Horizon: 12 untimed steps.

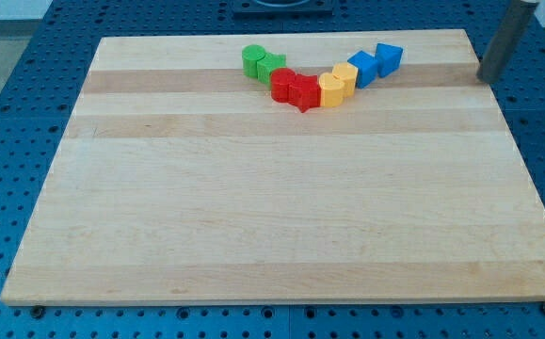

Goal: Move red blocks and yellow blocks towards the center of the board

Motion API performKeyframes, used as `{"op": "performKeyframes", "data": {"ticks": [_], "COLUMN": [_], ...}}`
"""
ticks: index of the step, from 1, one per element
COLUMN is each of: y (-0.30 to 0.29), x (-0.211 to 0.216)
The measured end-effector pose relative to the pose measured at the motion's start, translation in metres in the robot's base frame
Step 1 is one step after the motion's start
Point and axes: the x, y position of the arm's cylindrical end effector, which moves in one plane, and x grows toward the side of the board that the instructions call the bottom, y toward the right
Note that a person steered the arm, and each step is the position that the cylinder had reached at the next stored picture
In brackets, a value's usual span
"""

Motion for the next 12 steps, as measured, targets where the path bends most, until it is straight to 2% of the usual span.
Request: {"op": "performKeyframes", "data": {"ticks": [5, 8, 12], "y": [-0.214, -0.231, -0.241], "x": [0.0, -0.005, -0.057]}}
